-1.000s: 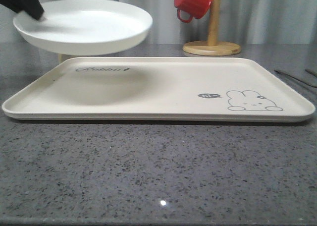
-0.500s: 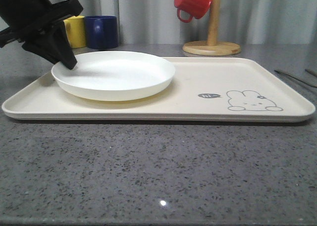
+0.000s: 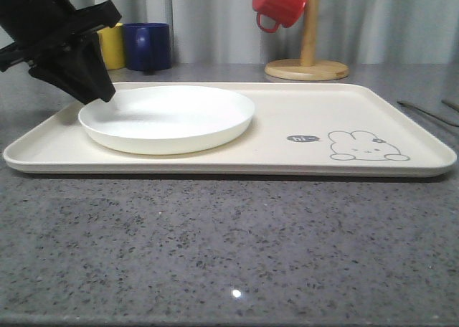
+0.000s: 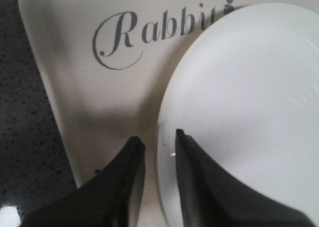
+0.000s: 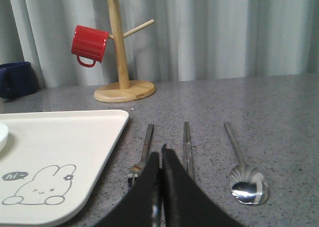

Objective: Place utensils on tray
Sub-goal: 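Release the plate and raise the left gripper away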

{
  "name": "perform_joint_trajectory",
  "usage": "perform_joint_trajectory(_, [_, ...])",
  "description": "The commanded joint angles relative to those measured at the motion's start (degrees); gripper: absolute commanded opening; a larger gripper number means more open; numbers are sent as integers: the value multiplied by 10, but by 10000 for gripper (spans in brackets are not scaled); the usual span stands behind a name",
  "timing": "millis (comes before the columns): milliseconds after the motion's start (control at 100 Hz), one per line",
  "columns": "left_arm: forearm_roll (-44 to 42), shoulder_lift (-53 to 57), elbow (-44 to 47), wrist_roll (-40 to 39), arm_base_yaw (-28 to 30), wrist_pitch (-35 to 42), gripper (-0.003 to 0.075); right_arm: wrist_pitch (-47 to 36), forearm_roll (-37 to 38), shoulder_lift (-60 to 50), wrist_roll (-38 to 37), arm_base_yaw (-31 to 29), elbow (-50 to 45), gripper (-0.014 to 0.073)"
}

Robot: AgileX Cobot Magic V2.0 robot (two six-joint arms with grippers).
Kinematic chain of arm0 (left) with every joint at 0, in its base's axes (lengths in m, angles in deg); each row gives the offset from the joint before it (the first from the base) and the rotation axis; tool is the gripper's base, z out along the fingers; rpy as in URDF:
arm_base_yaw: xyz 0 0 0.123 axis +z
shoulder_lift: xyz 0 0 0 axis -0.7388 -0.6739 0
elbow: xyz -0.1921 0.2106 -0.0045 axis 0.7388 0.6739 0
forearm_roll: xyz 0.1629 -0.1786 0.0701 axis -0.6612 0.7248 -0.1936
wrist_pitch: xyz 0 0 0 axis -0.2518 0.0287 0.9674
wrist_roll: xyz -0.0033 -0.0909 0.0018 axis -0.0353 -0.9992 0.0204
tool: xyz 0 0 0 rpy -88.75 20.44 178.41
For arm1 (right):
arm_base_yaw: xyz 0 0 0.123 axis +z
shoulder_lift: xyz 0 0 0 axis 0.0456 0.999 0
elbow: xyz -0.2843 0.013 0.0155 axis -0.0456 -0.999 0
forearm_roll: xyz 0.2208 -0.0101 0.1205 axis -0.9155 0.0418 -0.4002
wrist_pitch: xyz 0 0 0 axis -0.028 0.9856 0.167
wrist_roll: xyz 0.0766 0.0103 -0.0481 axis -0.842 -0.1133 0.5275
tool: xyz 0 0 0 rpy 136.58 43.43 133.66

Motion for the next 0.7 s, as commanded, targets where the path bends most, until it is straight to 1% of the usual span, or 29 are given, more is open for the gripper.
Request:
perform_joint_trajectory(0, [17, 25, -19, 1, -4, 18, 291, -48, 1, -13, 5, -4, 10, -68])
perform_joint_trajectory(50, [17, 25, -19, 1, -4, 24, 305, -48, 1, -13, 5, -4, 10, -68])
perform_joint_trajectory(210, [17, 37, -19, 7, -4, 57, 305, -48, 1, -13, 5, -4, 10, -68])
perform_joint_trajectory(410, [3, 101, -12, 9, 2, 109, 305, -48, 1, -13, 5, -4, 10, -68])
perform_joint_trajectory(530, [-22, 160, 17, 9, 7, 151, 305, -48, 1, -13, 5, -4, 10, -68])
perform_joint_trajectory(690, [-50, 263, 91, 9, 24, 224, 305, -48, 1, -13, 5, -4, 10, -68])
